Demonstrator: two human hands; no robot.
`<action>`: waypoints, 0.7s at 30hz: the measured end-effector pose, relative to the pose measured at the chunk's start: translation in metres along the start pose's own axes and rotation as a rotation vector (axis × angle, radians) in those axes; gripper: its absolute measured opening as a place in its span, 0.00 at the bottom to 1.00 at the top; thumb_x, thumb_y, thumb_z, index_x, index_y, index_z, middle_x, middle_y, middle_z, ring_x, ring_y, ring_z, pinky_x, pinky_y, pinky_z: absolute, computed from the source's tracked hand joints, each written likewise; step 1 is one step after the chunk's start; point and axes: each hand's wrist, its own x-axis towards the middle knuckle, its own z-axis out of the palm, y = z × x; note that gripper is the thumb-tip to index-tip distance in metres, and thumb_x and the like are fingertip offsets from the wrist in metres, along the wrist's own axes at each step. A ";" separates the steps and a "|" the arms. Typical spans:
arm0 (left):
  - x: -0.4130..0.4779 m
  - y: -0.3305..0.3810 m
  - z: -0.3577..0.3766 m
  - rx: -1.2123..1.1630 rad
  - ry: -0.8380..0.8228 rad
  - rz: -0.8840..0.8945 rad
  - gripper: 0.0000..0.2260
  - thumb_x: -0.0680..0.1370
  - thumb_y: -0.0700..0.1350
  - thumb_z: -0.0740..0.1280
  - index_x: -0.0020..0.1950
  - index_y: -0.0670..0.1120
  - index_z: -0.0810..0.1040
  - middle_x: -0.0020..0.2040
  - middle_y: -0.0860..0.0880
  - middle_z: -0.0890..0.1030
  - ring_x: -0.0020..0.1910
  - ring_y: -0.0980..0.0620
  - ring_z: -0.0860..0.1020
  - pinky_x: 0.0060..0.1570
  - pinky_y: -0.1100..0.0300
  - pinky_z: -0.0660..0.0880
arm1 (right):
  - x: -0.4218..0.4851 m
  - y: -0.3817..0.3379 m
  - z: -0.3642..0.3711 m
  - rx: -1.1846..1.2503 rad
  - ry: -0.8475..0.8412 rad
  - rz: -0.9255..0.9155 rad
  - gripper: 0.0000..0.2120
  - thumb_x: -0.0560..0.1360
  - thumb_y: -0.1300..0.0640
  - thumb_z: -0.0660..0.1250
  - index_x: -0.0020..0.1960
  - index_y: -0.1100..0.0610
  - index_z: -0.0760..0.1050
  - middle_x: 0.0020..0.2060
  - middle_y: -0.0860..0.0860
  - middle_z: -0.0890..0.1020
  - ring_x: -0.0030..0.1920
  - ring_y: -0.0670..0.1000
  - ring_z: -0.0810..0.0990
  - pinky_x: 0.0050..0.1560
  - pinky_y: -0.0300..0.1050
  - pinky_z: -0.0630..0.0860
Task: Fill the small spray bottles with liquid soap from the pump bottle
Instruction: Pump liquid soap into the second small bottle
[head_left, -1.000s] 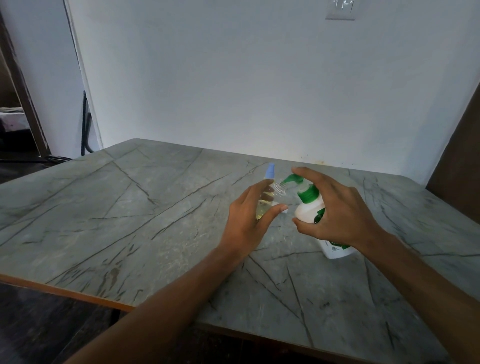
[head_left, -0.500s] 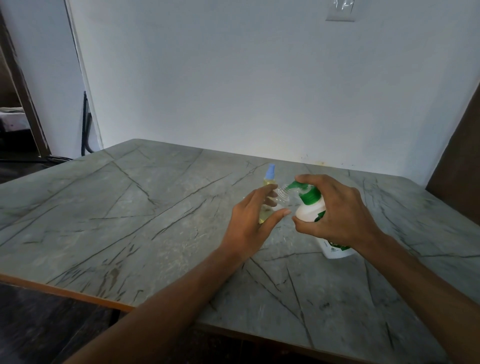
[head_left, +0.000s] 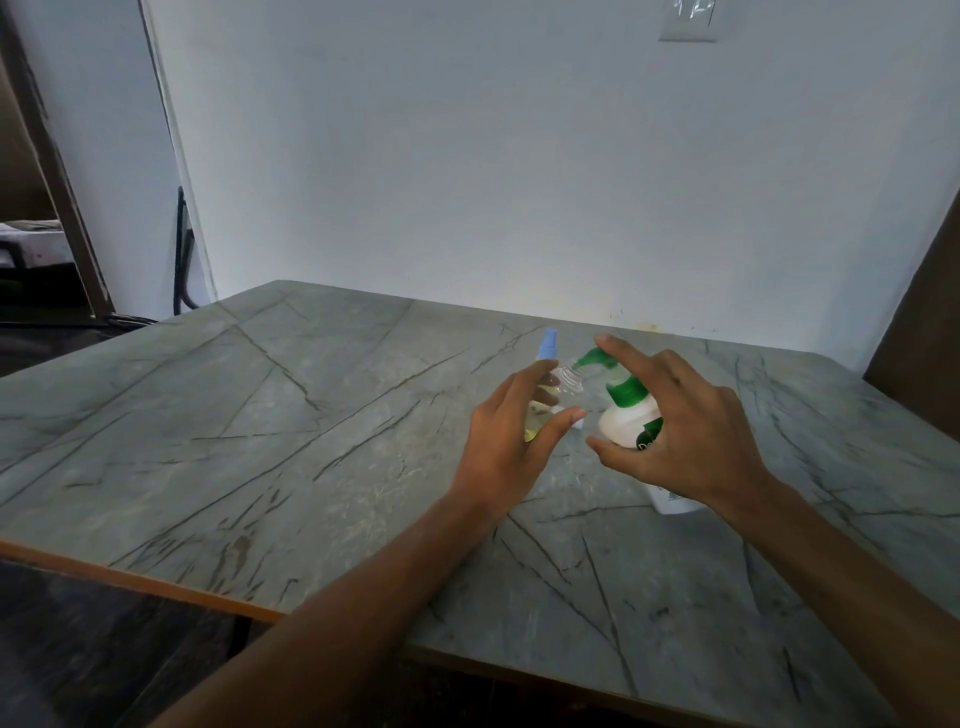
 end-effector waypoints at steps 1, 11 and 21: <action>0.000 0.000 0.000 0.002 0.000 0.000 0.23 0.75 0.50 0.71 0.67 0.43 0.73 0.55 0.48 0.81 0.48 0.59 0.78 0.49 0.77 0.71 | 0.000 0.000 0.000 0.003 -0.010 0.005 0.44 0.63 0.35 0.73 0.75 0.47 0.62 0.47 0.51 0.78 0.38 0.49 0.75 0.33 0.39 0.74; 0.000 -0.005 -0.002 0.022 0.002 0.004 0.24 0.75 0.54 0.69 0.67 0.43 0.73 0.55 0.48 0.81 0.48 0.59 0.78 0.49 0.76 0.71 | 0.005 0.000 0.003 0.085 -0.092 0.046 0.45 0.60 0.42 0.74 0.73 0.44 0.61 0.47 0.52 0.78 0.38 0.51 0.75 0.34 0.46 0.78; -0.003 -0.008 0.002 0.038 -0.043 0.031 0.23 0.75 0.51 0.71 0.66 0.42 0.73 0.55 0.49 0.81 0.48 0.58 0.79 0.50 0.70 0.74 | 0.007 -0.001 0.001 0.135 -0.077 0.086 0.37 0.59 0.40 0.72 0.66 0.47 0.68 0.50 0.52 0.80 0.41 0.51 0.78 0.38 0.43 0.77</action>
